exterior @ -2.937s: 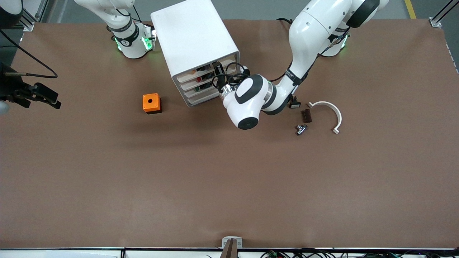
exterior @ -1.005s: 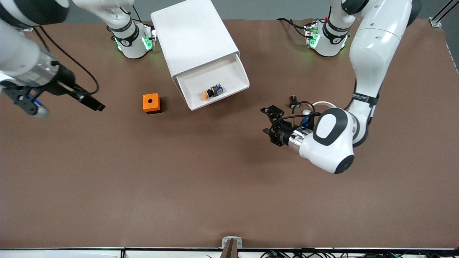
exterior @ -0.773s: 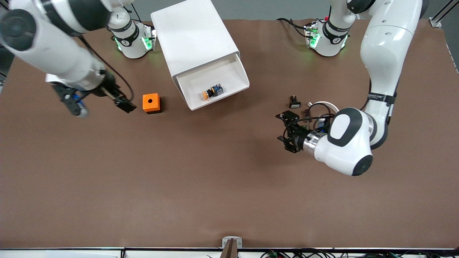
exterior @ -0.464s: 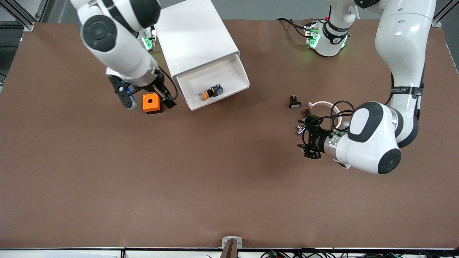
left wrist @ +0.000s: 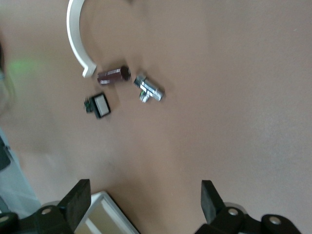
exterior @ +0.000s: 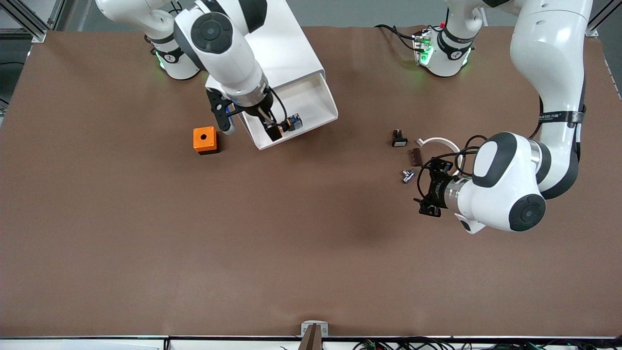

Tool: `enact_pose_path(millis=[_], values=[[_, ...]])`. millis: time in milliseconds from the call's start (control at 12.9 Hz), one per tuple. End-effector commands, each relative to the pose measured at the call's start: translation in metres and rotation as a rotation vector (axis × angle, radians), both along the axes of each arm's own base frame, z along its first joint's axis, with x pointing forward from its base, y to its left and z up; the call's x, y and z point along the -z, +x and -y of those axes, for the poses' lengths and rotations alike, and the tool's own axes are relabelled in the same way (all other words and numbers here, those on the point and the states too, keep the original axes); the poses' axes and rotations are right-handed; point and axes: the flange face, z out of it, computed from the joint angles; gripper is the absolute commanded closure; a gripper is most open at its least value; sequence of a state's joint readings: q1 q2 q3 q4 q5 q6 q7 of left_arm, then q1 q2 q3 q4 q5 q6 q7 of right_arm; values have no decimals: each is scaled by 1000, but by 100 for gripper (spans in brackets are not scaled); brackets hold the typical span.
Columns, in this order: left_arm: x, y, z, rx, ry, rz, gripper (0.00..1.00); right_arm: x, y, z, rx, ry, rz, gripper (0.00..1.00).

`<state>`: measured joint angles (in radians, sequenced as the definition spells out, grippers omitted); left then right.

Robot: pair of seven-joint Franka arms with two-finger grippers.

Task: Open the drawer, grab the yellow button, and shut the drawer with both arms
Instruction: 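Reach the right gripper into the drawer while the left gripper withdraws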

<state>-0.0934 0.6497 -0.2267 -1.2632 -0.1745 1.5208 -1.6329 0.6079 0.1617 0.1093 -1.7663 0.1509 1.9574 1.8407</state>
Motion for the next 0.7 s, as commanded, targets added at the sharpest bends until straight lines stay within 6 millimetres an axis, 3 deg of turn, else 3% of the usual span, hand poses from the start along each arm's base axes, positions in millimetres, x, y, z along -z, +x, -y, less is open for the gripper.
enact_pose_path(millis=[0, 386, 618], values=[[-4, -4, 1, 92, -2, 21, 1, 10, -13, -15, 35, -2, -6, 0], [-1, -5, 2, 181, -47, 32, 1, 41, -39, -38, -2, -16, -8, 0], [1, -7, 16, 218, -57, 47, 1, 51, -46, -45, -24, -34, -15, 5]])
